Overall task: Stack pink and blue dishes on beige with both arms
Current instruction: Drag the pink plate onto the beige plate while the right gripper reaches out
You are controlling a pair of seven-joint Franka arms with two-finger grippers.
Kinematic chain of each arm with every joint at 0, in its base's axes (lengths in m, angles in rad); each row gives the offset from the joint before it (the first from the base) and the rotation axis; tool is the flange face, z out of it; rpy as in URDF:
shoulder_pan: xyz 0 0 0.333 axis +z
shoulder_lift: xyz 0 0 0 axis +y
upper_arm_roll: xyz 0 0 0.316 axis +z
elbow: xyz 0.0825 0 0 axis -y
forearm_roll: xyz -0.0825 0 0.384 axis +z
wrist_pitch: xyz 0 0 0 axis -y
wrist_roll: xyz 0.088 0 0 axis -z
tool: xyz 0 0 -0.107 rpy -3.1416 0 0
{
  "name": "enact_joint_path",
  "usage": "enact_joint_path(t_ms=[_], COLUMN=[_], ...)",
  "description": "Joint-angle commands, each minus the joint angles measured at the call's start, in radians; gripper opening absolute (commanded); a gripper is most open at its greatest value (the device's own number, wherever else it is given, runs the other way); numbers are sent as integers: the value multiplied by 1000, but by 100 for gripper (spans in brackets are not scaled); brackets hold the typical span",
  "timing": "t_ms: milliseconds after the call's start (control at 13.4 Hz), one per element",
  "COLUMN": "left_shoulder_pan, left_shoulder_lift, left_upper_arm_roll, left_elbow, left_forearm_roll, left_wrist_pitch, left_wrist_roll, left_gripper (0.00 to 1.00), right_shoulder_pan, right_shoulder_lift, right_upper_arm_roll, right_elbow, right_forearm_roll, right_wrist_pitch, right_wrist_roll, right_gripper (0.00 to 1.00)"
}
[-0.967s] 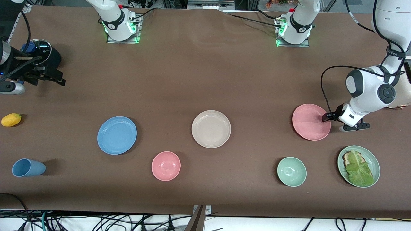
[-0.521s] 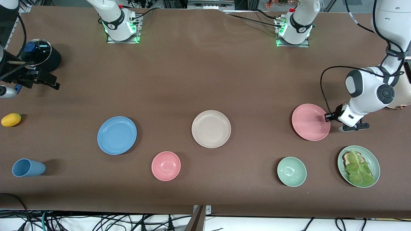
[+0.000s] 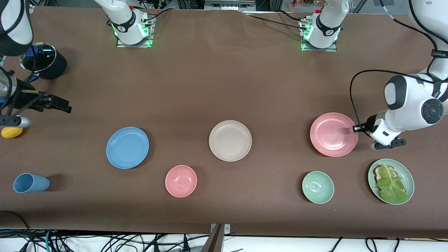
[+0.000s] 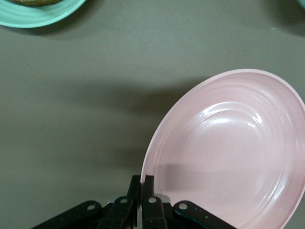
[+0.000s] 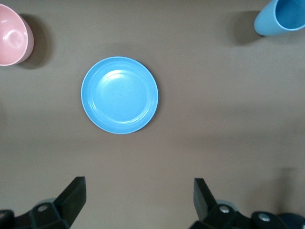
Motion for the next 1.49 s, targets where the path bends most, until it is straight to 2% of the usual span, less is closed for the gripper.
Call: enact_joint_path(t_ms=[0,149,223,372,595,819,1042,1191,1414], left_shoulder_pan=[-3,-10,-42,-142,-292,-403,-474,-495,-549], left_shoulder_lift=[-33,-24,-14,14,116,254,365,393,434], left_upper_arm_roll=[-96,-202,-226,-227,-221,-219,-214,-207,-170], left_elbow=[63,80,100,126,230,344,470,496,519], left_forearm_roll=[-1,4,7,12,22,113,182,182,184], left_wrist_pitch=[-124,-123,-123,-118,-117,-112,-103,-101,-45], left_wrist_roll=[-124,-176,-215,-287,-411,-538,-649,-658,-697], left_gripper=[0,0,0,0,0,0,0,0,0], right_shoulder_pan=[0,0,0,1,4,4,3,3,-3], right_shoulder_lift=[58,78,83,121,255,351,389,402,417], right_upper_arm_roll=[8,8,9,9,12,12,12,12,11], right_elbow=[13,-55,-108,-185,-187,-192,-195,-228,-221], right_forearm_roll=[-9,-9,-11,-9,-9,-9,-11,-11,-9], right_wrist_pitch=[39,103,173,313,444,566,623,686,709], right_wrist_roll=[-19,-19,-20,-31,-36,-48,-80,-83,-85], right_gripper=[100,100,100,100,100,100,100,100,99])
